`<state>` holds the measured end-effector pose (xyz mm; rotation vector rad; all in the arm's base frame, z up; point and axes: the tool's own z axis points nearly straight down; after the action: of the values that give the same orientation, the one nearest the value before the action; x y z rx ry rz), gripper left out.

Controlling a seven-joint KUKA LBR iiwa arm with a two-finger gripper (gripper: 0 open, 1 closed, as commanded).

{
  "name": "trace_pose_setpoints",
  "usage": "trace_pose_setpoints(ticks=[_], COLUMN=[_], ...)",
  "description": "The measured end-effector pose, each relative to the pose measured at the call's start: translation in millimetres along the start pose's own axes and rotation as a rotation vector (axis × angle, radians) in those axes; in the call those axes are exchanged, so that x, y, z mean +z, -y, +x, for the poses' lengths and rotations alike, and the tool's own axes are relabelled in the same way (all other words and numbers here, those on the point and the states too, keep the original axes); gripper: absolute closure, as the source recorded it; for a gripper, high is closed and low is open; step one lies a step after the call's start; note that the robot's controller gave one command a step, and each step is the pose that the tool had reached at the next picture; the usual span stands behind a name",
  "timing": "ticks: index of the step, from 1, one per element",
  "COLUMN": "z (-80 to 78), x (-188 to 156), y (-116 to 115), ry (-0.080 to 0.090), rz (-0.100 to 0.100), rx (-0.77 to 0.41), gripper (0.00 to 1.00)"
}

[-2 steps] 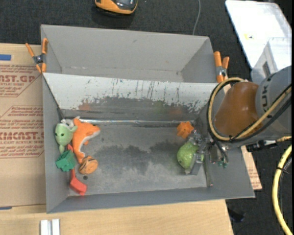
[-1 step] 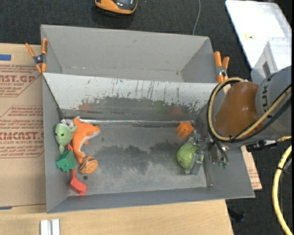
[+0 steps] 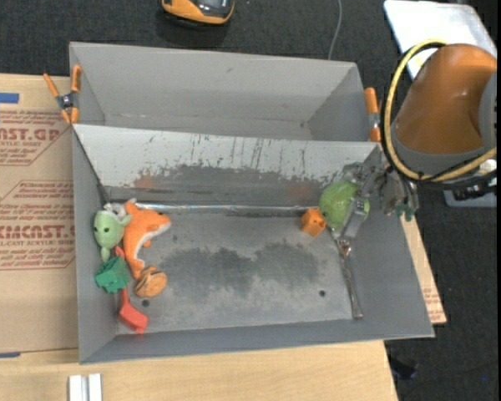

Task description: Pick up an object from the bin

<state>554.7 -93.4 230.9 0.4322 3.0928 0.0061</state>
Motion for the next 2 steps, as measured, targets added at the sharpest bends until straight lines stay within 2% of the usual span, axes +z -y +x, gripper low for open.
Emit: trace_pose_setpoints(ticks=[1, 2], z=[0.5, 18.3], x=[1, 49], y=[0, -12], ry=[-0.002, 0.002], rz=[0.001, -0.001], rx=[0.001, 0.088], gripper=[1.0, 1.0])
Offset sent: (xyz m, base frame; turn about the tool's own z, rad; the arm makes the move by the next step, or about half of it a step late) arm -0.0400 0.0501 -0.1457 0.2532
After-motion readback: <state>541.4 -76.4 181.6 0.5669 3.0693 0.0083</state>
